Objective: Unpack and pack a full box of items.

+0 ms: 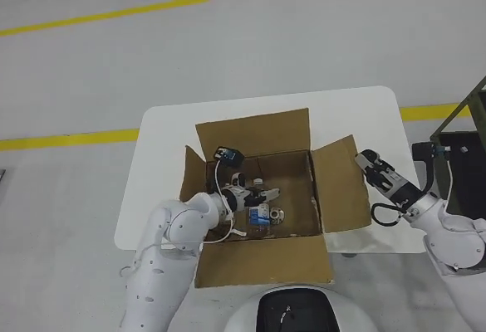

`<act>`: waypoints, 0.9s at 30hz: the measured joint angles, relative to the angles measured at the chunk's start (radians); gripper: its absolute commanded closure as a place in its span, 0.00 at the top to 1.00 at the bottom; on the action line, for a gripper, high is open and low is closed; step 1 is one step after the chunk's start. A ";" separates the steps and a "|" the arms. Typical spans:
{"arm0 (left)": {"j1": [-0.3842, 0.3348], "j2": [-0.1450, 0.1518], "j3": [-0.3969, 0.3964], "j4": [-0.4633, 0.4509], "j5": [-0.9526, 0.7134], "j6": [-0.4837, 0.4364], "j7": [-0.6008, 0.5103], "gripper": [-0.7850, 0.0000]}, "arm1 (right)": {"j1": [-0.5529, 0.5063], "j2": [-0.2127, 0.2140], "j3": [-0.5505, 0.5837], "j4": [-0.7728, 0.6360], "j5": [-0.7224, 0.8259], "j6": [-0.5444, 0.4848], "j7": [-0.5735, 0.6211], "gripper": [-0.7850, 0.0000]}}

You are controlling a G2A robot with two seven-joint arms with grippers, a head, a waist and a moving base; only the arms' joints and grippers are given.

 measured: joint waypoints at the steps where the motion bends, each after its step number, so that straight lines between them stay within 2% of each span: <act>1: 0.009 0.003 -0.009 -0.011 0.011 0.004 0.003 1.00 | -0.001 0.000 0.001 0.000 -0.001 0.000 -0.001 0.00; 12: 0.096 0.031 -0.145 -0.135 0.085 0.054 0.047 1.00 | -0.009 0.000 -0.001 0.002 -0.033 0.020 -0.025 0.00; 18: 0.117 0.043 -0.182 -0.105 0.148 0.043 0.066 1.00 | -0.001 -0.002 -0.010 0.016 -0.056 0.041 -0.034 0.00; 26: 0.115 0.048 -0.187 -0.100 0.157 0.056 0.086 1.00 | -0.005 -0.002 -0.010 0.013 -0.063 0.053 -0.035 0.00; 27: 0.112 0.048 -0.184 -0.109 0.147 0.057 0.086 1.00 | -0.006 -0.002 -0.009 0.009 -0.062 0.054 -0.035 0.08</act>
